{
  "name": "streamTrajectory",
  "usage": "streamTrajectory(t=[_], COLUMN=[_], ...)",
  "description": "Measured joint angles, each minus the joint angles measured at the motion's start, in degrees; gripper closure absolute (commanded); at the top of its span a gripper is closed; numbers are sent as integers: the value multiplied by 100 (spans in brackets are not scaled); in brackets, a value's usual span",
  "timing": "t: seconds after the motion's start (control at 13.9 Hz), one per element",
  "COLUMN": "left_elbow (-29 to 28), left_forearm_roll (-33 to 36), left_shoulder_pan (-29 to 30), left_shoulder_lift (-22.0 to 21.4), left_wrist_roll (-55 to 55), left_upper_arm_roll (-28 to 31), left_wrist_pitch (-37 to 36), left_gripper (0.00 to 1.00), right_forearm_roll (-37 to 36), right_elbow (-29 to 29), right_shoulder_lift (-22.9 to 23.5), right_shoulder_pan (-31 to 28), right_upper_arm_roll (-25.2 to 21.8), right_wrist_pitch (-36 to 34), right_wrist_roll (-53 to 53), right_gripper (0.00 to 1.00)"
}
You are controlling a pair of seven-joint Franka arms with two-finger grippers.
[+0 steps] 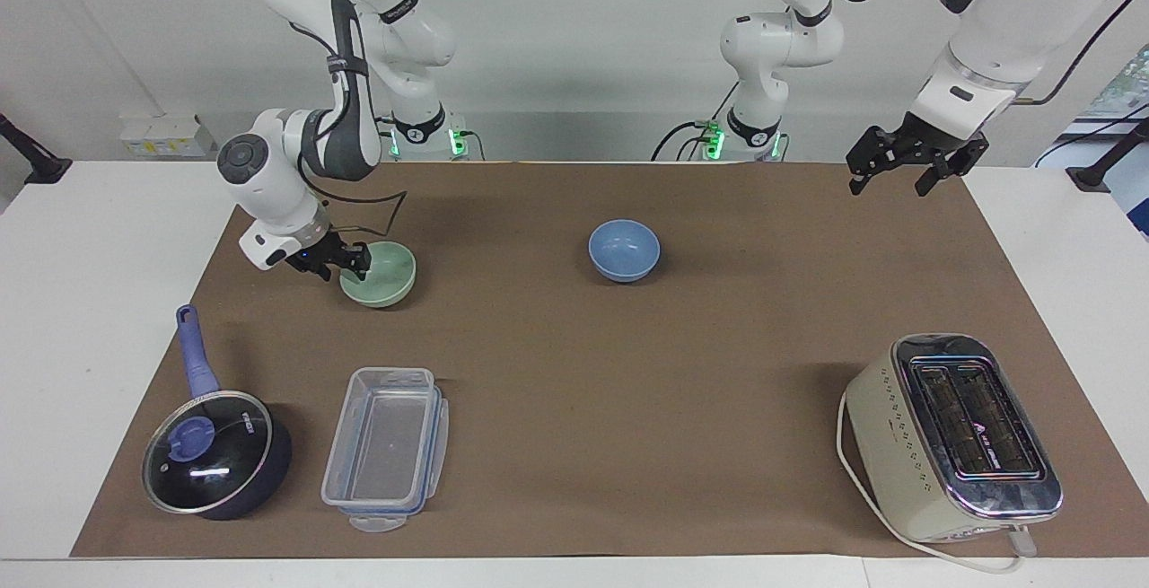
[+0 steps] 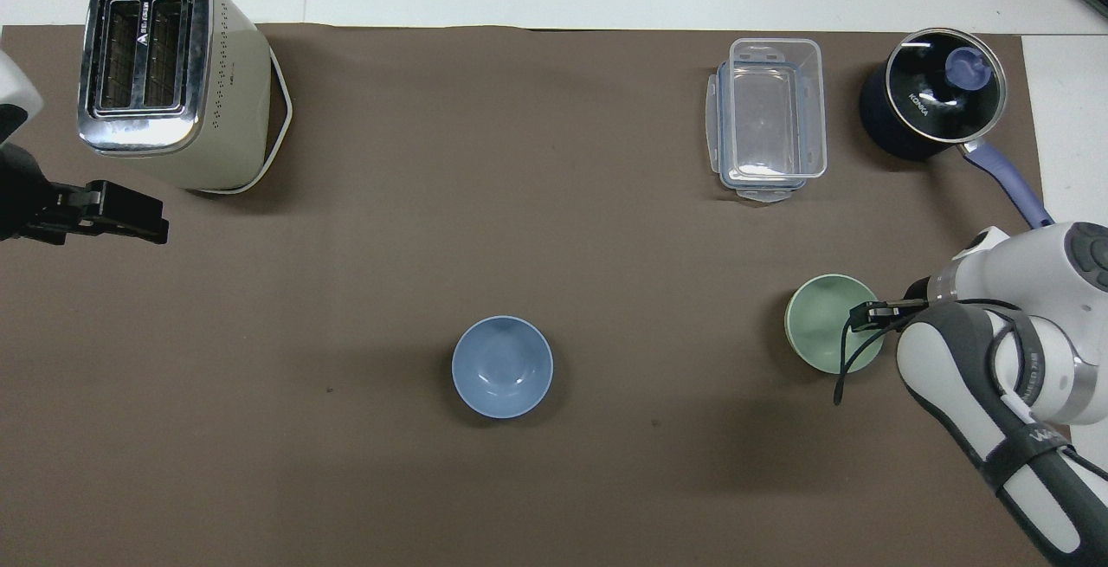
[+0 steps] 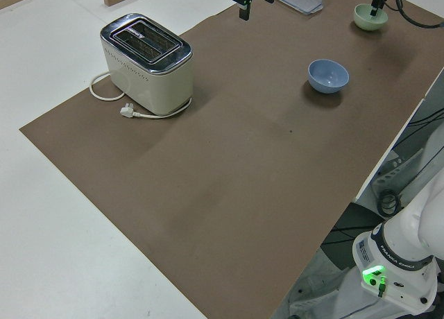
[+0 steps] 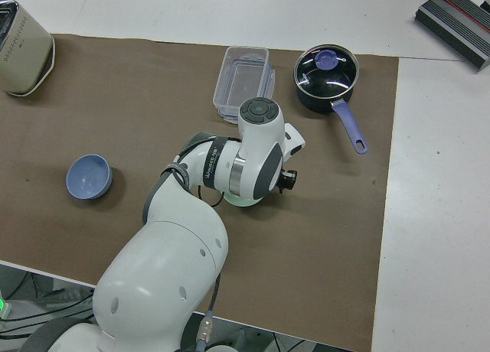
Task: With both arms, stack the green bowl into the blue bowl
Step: 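Carry the green bowl with the right gripper and lower it into the blue bowl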
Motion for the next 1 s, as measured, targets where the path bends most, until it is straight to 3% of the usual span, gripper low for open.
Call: streamTrajectory(t=[0.14, 0.29, 0.65, 1.0], left_elbow=[0, 0, 0, 0], left_forearm_roll=[0, 0, 0, 0], left_shoulder_pan=[0, 0, 0, 0], left_shoulder_lift=[0, 0, 0, 0], left_wrist_roll=[0, 0, 0, 0], left_upper_arm_roll=[0, 0, 0, 0], left_wrist_pitch=[0, 0, 0, 0], left_gripper=[0, 0, 0, 0], right_forearm_roll=[0, 0, 75, 610], right_elbow=[20, 57, 472, 813], right_shoulder_lift=[-4, -7, -93, -455], right_shoulder_pan=[0, 4, 42, 189], right_upper_arm_roll=[6, 18, 168, 1062], right_wrist_pitch=[0, -14, -709, -1311], right_wrist_roll=[-6, -6, -6, 535], right_gripper=[80, 98, 100, 100])
